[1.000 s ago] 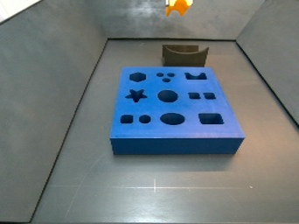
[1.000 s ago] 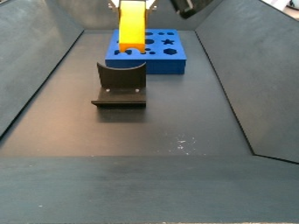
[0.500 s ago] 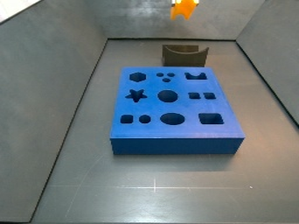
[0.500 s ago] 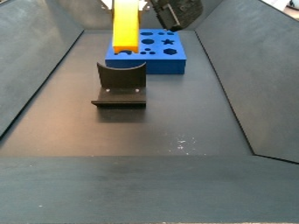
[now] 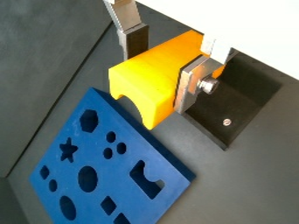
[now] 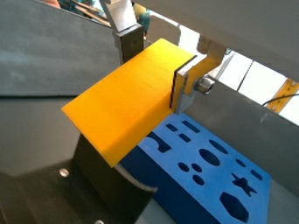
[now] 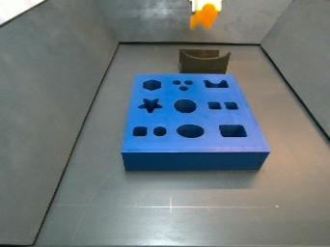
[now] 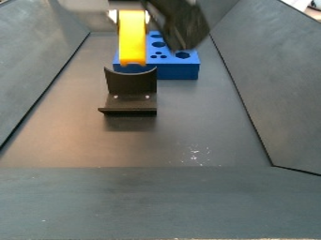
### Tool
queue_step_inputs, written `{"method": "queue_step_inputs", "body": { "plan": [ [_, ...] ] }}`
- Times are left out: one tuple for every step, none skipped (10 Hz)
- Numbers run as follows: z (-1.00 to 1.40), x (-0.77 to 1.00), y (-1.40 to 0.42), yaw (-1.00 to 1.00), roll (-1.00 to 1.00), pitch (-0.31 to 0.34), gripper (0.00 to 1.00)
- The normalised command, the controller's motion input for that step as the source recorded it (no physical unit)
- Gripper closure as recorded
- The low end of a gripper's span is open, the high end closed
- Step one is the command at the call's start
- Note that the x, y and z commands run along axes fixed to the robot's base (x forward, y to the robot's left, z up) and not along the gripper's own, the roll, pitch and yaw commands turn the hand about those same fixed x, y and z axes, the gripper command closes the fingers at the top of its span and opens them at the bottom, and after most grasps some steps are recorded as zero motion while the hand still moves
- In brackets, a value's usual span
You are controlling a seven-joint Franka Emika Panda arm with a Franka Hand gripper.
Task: Pick up the arch object. Move up. Place the arch object on the fixture. Regrasp the arch object. Rotate the arch object. Move to above the board. Insert the arch object.
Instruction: Place the arch object on the fixture.
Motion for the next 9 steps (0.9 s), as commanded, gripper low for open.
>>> {"method": "queue_step_inputs", "body": {
  "plan": [
    [-1.00, 0.18, 0.13, -0.11, -0.90, 0.195, 1.00],
    [-1.00, 0.21, 0.13, -0.15, -0.69, 0.166, 1.00],
    [-1.00, 0.22, 0.13, -0.16, -0.58, 0.149, 1.00],
    [-1.00, 0.25, 0.13, -0.19, -0.32, 0.102, 1.00],
    [-1.00, 0.26, 0.12, -0.19, -0.24, 0.083, 1.00],
    [-1.00, 0.28, 0.12, -0.18, -0.18, 0.037, 1.00],
    [-1.00, 0.28, 0.12, -0.17, -0.17, 0.017, 1.00],
    [-0.87, 0.25, 0.10, -0.16, -0.17, 0.004, 1.00],
    [-0.72, 0.23, 0.09, -0.14, -0.17, -0.008, 1.00]
  ]
}}
